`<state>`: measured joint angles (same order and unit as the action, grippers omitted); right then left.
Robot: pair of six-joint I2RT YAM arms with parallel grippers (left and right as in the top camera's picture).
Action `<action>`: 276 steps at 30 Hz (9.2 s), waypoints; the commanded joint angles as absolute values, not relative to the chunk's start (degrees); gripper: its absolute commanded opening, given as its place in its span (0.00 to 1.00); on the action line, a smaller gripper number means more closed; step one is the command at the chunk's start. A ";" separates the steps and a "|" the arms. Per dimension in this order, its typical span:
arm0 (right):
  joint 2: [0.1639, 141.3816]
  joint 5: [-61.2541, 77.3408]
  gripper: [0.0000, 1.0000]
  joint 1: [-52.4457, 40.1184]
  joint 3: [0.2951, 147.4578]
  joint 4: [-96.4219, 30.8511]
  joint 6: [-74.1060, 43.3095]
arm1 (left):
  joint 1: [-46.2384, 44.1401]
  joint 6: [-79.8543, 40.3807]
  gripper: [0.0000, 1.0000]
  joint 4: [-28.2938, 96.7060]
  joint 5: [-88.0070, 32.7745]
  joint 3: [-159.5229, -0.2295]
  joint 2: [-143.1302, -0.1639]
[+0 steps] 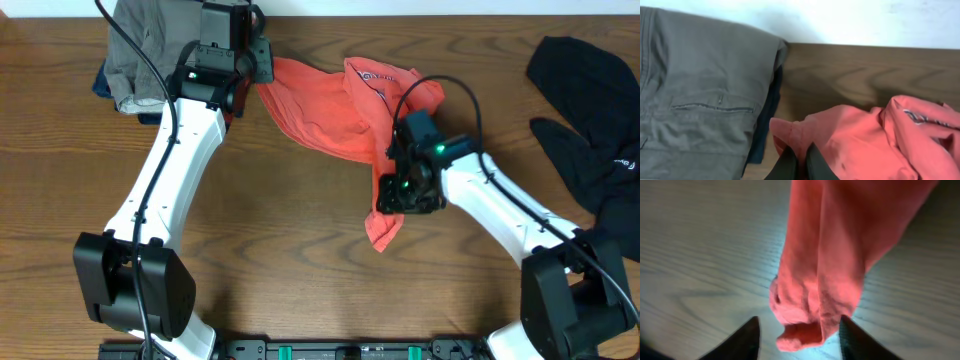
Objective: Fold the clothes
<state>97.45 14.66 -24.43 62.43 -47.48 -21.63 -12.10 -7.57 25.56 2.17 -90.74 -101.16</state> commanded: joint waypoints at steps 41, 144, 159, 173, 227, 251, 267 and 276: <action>97.84 7.46 0.35 -27.77 54.81 -44.25 -27.44 | -11.90 -5.76 0.06 27.64 3.75 -91.31 -101.32; 102.72 6.87 0.01 19.53 140.94 -58.85 -0.78 | -4.95 1.41 0.06 -2.59 -3.64 -91.55 -87.29; 106.39 13.34 0.01 19.77 148.55 -34.15 1.34 | -5.54 2.09 0.06 -22.55 -3.53 -101.30 -93.19; 111.92 13.56 0.01 19.97 147.00 -67.88 2.74 | -5.37 2.13 0.06 27.09 -3.42 -98.45 -94.41; 68.25 6.00 0.01 19.97 67.81 -81.62 -9.21 | -5.54 -8.05 0.06 59.81 -8.14 -63.83 -73.78; 72.01 12.56 0.01 28.45 55.35 -55.11 -12.78 | -1.30 -8.91 0.06 41.32 -2.07 -63.81 -85.38; 79.85 15.05 0.01 25.80 55.37 -42.98 -11.07 | -1.37 -8.88 0.06 33.30 -2.11 -63.81 -86.80; 86.76 15.03 0.01 25.80 55.37 -38.24 -11.05 | -1.37 -8.88 0.06 26.65 -2.13 -63.81 -93.23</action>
